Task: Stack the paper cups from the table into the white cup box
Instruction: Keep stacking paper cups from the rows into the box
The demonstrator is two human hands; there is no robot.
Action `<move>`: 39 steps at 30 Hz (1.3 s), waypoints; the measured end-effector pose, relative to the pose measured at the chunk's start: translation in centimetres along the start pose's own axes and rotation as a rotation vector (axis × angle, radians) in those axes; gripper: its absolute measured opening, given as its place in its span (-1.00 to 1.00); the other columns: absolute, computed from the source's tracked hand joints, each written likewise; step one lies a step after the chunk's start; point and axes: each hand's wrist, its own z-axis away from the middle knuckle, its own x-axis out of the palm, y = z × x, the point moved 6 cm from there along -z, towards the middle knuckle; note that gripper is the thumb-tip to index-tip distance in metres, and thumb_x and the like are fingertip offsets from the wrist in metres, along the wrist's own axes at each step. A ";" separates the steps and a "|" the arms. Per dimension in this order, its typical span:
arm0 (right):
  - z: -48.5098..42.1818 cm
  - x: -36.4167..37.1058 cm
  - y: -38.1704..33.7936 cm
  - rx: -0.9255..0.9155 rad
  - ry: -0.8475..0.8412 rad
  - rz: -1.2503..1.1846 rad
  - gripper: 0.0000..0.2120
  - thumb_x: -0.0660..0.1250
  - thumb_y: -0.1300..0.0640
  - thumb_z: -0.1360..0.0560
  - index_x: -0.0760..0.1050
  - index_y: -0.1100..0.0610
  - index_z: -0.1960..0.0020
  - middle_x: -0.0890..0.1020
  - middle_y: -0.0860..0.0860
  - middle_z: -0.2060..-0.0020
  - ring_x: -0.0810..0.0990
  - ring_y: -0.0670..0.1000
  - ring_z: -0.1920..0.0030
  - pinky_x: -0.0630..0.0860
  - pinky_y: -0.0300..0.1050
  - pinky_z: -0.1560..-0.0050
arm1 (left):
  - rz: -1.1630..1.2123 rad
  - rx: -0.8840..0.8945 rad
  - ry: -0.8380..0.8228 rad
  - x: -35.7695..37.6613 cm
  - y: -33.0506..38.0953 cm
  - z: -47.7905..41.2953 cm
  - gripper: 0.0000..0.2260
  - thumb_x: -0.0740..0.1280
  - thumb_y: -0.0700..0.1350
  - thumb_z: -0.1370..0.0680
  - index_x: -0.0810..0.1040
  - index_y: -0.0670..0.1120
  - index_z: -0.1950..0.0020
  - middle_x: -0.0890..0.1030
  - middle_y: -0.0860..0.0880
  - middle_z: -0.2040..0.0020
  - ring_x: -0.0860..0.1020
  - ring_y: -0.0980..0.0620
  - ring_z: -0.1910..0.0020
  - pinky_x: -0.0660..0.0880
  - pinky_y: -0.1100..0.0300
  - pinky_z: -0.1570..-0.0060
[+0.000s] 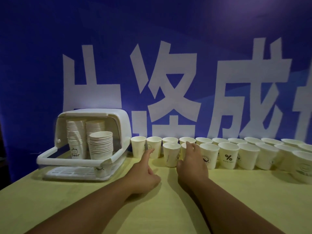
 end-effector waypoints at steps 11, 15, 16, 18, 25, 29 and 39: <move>-0.8 0.5 0.0 -0.069 -0.003 -0.020 -0.48 0.33 0.20 -0.53 0.33 0.02 -0.46 0.45 0.01 -0.27 0.48 0.02 -0.18 0.48 -0.14 -0.10 | -0.425 0.160 0.234 2.2 2.1 -3.0 -0.44 0.19 0.10 -0.68 -0.06 0.37 -0.56 0.58 0.00 -0.28 0.60 0.03 -0.05 0.60 0.07 0.02; -0.7 0.1 -0.5 -0.061 0.025 -0.051 -0.59 0.32 0.18 -0.58 0.43 0.02 -0.41 0.50 -0.01 -0.28 0.50 -0.01 -0.20 0.48 -0.13 -0.17 | -0.286 0.172 0.347 2.2 2.7 -2.8 -0.88 0.18 0.00 -0.70 0.33 0.15 -0.23 0.58 0.10 -0.01 0.55 0.13 0.11 0.62 0.08 0.05; -0.8 0.0 -0.6 -0.063 0.033 -0.067 -0.62 0.32 0.16 -0.59 0.47 0.02 -0.39 0.51 -0.01 -0.26 0.51 -0.02 -0.16 0.49 -0.14 -0.15 | -0.279 0.167 0.364 2.2 2.8 -2.7 -0.95 0.18 -0.01 -0.71 0.36 0.14 -0.16 0.58 0.10 0.03 0.54 0.13 0.13 0.63 0.07 0.04; -0.8 -0.1 -0.8 -0.077 0.047 -0.102 -0.72 0.29 0.13 -0.61 0.52 0.03 -0.31 0.55 -0.03 -0.19 0.49 -0.07 -0.05 0.44 -0.22 -0.04 | -0.257 0.166 0.403 2.0 2.9 -2.5 -0.96 0.20 -0.02 -0.71 0.40 0.12 -0.09 0.58 0.11 0.06 0.54 0.13 0.15 0.62 0.12 0.07; -0.1 -1.6 -2.9 -0.145 0.124 -0.232 -0.83 0.26 0.10 -0.63 0.61 0.06 -0.11 0.56 -0.06 0.00 0.44 -0.10 0.07 0.25 -0.41 0.16 | -0.256 0.192 0.575 -1.6 3.5 -0.2 -0.93 0.18 0.02 -0.72 0.43 0.10 -0.07 0.58 0.09 -0.02 0.54 0.13 0.11 0.60 0.18 0.08; 0.2 -3.0 -5.1 -0.165 0.160 -0.339 -0.87 0.30 0.10 -0.61 0.61 0.04 -0.09 0.55 -0.09 0.03 0.47 -0.11 0.06 0.25 -0.45 0.14 | -0.254 0.268 0.627 -4.5 4.8 1.3 -0.90 0.16 0.04 -0.72 0.43 0.09 -0.08 0.59 0.08 -0.03 0.56 0.10 0.10 0.55 0.23 0.09; 0.3 -3.9 -13.3 -0.232 0.196 -0.596 -0.81 0.35 0.10 -0.58 0.65 0.05 -0.16 0.61 -0.08 -0.03 0.53 -0.08 -0.03 0.42 -0.37 0.03 | -0.255 0.492 0.886 -13.9 2.4 6.3 -0.84 0.20 -0.06 -0.71 0.50 -0.08 -0.01 0.54 -0.02 0.18 0.50 -0.08 0.25 0.53 -0.01 0.33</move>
